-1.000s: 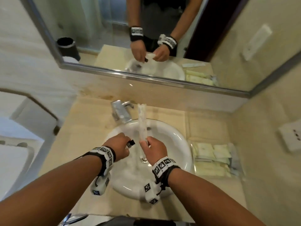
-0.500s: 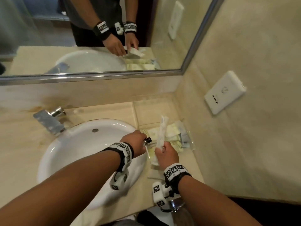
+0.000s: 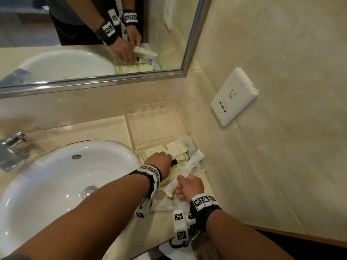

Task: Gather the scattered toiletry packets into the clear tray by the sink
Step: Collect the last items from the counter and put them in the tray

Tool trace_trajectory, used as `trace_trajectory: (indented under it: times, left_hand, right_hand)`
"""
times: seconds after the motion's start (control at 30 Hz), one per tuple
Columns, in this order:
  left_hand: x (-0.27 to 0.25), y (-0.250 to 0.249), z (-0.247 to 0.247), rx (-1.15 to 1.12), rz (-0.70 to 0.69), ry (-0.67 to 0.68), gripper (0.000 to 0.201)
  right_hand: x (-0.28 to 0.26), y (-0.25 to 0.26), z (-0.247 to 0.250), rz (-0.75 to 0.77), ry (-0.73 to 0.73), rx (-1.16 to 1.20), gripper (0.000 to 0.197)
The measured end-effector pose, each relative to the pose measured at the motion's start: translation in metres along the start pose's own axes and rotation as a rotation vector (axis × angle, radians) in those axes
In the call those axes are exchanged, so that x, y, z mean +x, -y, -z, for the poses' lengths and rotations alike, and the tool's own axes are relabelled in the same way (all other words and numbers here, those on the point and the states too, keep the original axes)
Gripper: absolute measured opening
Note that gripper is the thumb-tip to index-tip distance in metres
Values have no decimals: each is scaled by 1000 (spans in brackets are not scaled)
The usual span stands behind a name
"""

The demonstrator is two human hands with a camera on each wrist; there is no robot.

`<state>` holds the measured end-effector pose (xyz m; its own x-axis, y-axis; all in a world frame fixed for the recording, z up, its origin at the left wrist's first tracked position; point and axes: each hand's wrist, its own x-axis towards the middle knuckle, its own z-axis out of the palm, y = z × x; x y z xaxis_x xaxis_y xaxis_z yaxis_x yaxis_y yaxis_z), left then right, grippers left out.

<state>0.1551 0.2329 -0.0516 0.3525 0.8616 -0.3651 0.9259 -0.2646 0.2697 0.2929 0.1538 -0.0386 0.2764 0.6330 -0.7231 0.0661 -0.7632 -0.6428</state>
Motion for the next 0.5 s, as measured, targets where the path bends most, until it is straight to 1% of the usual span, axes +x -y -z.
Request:
trace_trajectory:
  times: [0.13, 0.37, 0.5]
  left_hand:
    - [9, -8, -7, 37, -32, -11, 21]
    - [17, -16, -19, 48, -66, 13, 19]
    - [17, -13, -19, 12, -80, -13, 18]
  right_hand:
    - [4, 1, 1, -31, 30, 31, 15]
    - [2, -2, -5, -54, 69, 22, 15]
    - [3, -1, -6, -27, 72, -27, 14]
